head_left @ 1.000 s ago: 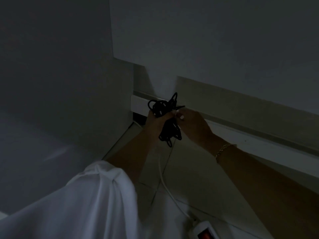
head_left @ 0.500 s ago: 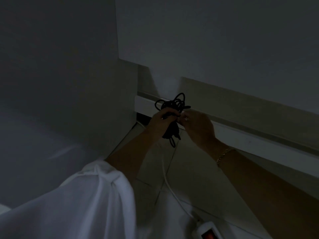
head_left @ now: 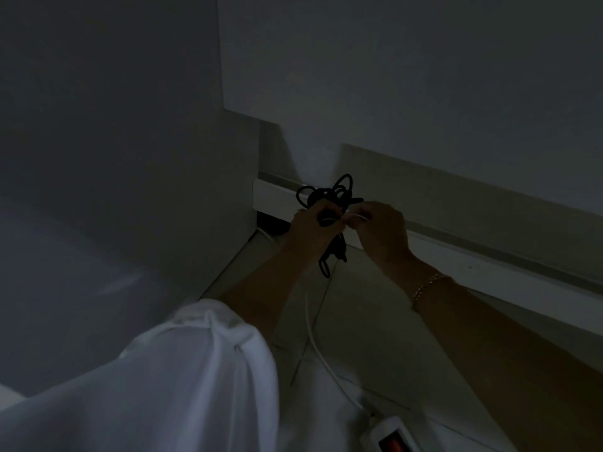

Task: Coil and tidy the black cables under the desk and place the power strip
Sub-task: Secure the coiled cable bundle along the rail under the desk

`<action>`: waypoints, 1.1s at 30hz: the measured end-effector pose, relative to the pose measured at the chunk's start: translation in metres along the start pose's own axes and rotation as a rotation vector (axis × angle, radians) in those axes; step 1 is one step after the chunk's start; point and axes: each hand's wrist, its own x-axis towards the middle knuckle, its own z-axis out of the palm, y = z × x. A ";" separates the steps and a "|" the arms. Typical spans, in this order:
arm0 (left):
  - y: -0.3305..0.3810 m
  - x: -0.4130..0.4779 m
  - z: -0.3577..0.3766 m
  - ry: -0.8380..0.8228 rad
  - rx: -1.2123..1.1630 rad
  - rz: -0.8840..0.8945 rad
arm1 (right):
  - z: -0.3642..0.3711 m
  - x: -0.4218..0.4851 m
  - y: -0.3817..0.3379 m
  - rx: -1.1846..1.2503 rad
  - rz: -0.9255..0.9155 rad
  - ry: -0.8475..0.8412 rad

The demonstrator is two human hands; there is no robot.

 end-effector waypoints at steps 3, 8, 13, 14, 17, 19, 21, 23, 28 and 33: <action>-0.005 0.002 0.001 0.016 0.046 0.067 | -0.003 -0.003 0.001 0.067 0.004 -0.018; -0.012 0.002 0.005 0.009 0.231 0.104 | -0.004 -0.011 0.003 0.130 -0.042 -0.006; -0.009 0.003 0.009 0.028 0.245 0.162 | 0.000 -0.012 0.001 0.244 -0.025 0.104; -0.008 0.003 0.011 0.031 0.243 0.171 | 0.001 -0.013 0.002 0.254 -0.028 0.140; -0.008 0.003 0.012 0.022 0.211 0.158 | 0.005 -0.018 -0.001 0.251 -0.046 0.210; -0.009 0.004 0.013 0.006 0.188 0.155 | 0.007 -0.019 -0.002 0.277 -0.030 0.239; -0.008 0.004 0.013 -0.002 0.212 0.175 | 0.007 -0.019 -0.005 0.301 -0.022 0.263; -0.007 0.007 0.013 -0.014 0.224 0.208 | 0.007 -0.018 -0.005 0.331 -0.001 0.272; -0.007 0.006 0.005 -0.064 0.237 0.284 | 0.007 -0.017 -0.008 0.475 0.104 0.284; -0.012 0.004 0.000 -0.065 0.245 0.253 | 0.006 -0.018 -0.018 0.658 0.228 0.262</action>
